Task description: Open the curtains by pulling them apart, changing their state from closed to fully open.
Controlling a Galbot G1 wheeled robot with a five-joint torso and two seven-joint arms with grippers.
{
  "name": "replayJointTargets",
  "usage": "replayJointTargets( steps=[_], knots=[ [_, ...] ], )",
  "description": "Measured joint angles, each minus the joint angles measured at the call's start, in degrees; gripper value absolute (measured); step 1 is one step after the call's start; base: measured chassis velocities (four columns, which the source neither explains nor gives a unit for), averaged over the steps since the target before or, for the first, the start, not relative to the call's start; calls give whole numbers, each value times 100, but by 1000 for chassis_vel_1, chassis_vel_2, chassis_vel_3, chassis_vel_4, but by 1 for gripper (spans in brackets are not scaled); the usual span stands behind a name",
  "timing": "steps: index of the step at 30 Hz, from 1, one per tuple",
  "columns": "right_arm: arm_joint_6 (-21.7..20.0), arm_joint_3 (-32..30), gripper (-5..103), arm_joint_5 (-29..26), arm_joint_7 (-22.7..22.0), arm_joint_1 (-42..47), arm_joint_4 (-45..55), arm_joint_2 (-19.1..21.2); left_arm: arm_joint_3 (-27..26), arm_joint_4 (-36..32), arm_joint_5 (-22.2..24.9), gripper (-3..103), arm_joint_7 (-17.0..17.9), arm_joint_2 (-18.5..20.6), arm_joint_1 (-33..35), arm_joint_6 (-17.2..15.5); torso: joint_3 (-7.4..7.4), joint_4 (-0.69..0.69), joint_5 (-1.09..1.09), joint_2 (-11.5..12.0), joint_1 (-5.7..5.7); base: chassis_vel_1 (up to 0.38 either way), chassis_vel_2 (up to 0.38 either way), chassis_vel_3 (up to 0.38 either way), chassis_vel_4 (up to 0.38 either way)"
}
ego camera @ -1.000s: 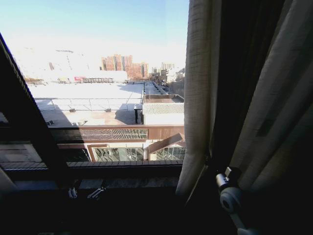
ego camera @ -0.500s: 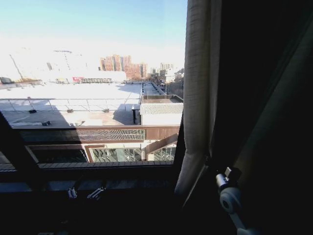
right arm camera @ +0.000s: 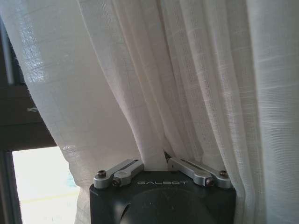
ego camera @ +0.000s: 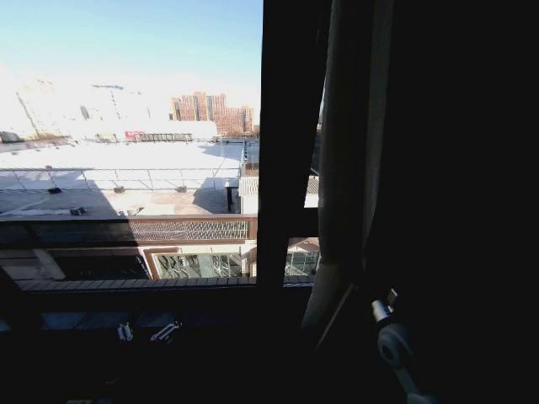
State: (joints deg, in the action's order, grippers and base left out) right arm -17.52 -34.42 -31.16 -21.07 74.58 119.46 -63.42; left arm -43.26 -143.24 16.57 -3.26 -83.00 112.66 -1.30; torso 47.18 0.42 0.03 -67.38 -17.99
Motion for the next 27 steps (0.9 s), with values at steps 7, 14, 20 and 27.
replayJointTargets(
  steps=[7,14,20,27],
  knots=[
    [-40,-459,0,-89,-250,-65,-414,-19,-31,0,-5,100,-6,5,12,8,0,2,0,0,0,-69,-87,74,74],
    [-87,-924,0,-306,-755,-312,-929,19,-6,0,-6,100,5,4,1,17,0,1,-4,0,1,17,18,-26,-20],
    [-93,-1126,0,-351,-1084,-550,-1195,-32,15,0,-14,100,3,-18,-3,26,0,1,2,0,1,4,5,-11,-2],
    [-96,-1352,0,-350,-1341,-829,-1565,-10,-39,0,-15,100,2,-67,42,105,0,1,-2,0,1,0,0,0,0]
  ],
)
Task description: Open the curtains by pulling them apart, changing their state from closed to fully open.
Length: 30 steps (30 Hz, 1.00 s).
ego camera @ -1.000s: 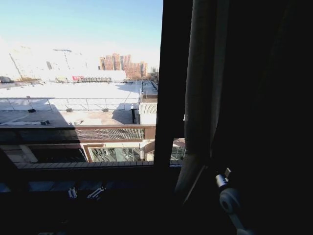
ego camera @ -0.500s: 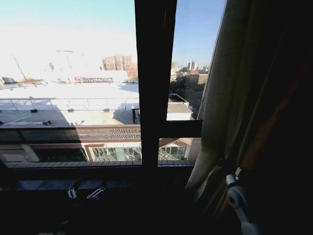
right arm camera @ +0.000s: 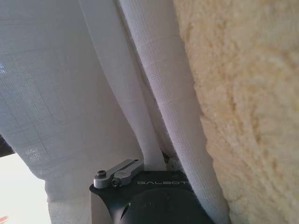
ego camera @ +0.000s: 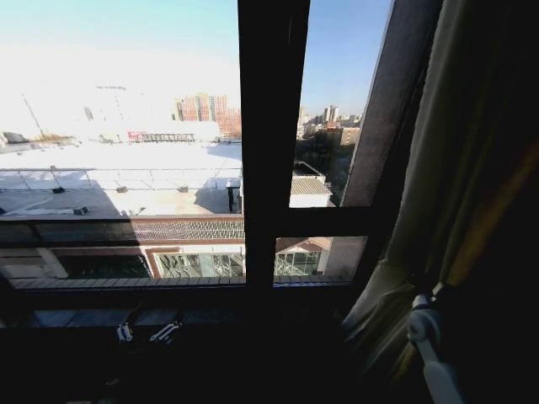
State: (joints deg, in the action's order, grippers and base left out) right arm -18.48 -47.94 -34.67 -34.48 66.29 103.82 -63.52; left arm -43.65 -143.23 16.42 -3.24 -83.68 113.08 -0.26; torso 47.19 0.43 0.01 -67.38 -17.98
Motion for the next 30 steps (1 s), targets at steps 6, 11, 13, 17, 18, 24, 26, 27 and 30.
replayJointTargets(
  steps=[6,11,13,17,18,24,26,27,30],
  knots=[
    [-9,-142,0,-133,-206,-83,-75,127,38,0,0,100,-3,-32,-38,10,0,2,2,1,0,0,0,0,0],
    [-98,-2,9,-189,228,476,549,114,65,0,0,100,-5,-26,-63,2,1,4,3,1,-1,0,0,0,0],
    [-115,84,9,-190,425,667,766,99,67,0,0,100,-4,-23,-63,-7,0,4,2,1,-1,0,0,0,0],
    [-215,400,24,-54,846,1156,1502,-24,69,0,0,100,-4,32,-46,-18,0,3,-1,0,0,0,0,0,0],
    [-242,504,30,16,921,1254,1728,-68,70,0,1,100,-3,58,-43,-21,0,3,-1,0,0,0,0,0,0],
    [-479,943,52,158,1116,1714,2669,-119,61,0,62,100,4,98,-73,-41,0,0,-1,1,-1,0,0,0,0],
    [-593,1090,58,150,1119,2059,3024,-114,40,0,121,100,30,84,-101,-51,0,2,0,0,0,0,0,0,0],
    [-612,1138,63,154,1122,2218,3159,-118,37,0,144,100,54,83,-102,-53,0,2,-1,0,0,0,0,0,0],
    [-621,1179,74,239,1173,2421,3334,-133,42,0,167,100,118,106,-99,-53,-1,2,0,0,0,0,0,0,0]
  ],
)
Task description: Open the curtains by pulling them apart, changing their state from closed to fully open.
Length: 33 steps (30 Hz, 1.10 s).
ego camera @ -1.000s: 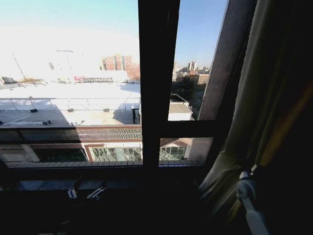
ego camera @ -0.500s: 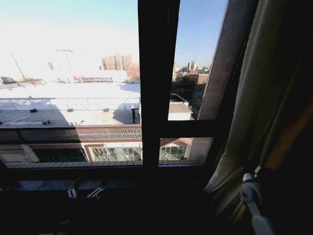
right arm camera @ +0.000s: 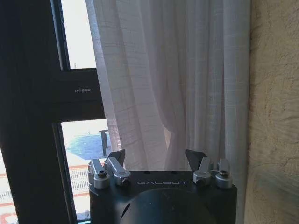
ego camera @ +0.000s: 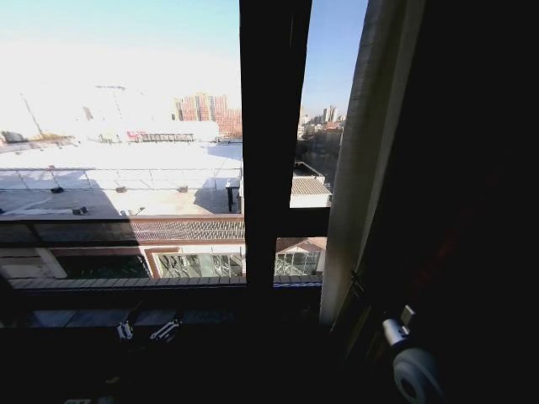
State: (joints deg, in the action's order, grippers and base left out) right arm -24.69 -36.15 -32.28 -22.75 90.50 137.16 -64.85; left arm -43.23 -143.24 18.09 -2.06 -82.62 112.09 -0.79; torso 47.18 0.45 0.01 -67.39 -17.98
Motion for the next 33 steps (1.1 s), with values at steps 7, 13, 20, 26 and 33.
replayJointTargets(
  steps=[7,13,20,26,33],
  knots=[
    [287,6,99,838,371,393,267,44,5,0,106,100,158,125,-115,-178,0,-1,1,1,0,0,0,0,0],
    [267,-5,100,887,383,463,387,73,20,0,114,100,186,132,-116,-244,0,-1,1,0,0,1,4,0,-11],
    [257,-4,100,897,382,450,359,46,-23,0,102,100,183,126,-24,-169,0,-1,1,0,0,105,85,-81,-84],
    [257,-30,100,889,378,414,342,66,-29,0,88,100,175,116,-26,-147,0,0,0,0,0,200,188,-172,-201],
    [257,-16,100,886,377,413,335,20,-49,0,76,100,167,116,-23,-143,1,-1,0,1,-1,288,281,-274,-289]
  ],
)
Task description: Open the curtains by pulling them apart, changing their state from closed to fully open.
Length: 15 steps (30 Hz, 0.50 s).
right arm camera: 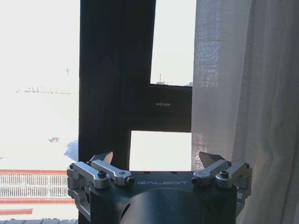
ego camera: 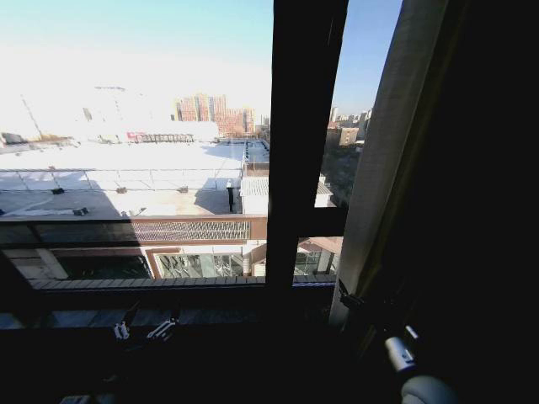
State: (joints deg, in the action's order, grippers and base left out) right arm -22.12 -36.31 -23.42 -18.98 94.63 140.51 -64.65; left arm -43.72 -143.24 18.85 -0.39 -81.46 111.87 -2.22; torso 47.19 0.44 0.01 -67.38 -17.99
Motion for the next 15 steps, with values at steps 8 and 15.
replayJointTargets(
  steps=[8,15],
  knots=[
    [11,-5,100,-5,-1,-22,1,-8,-7,0,-12,100,-17,-4,-17,15,0,0,0,0,0,348,355,-343,-348],
    [23,67,100,-8,-1,-45,-11,-21,-79,0,-5,100,-140,-1,-44,16,0,-1,0,0,0,361,362,-359,-356]
  ],
)
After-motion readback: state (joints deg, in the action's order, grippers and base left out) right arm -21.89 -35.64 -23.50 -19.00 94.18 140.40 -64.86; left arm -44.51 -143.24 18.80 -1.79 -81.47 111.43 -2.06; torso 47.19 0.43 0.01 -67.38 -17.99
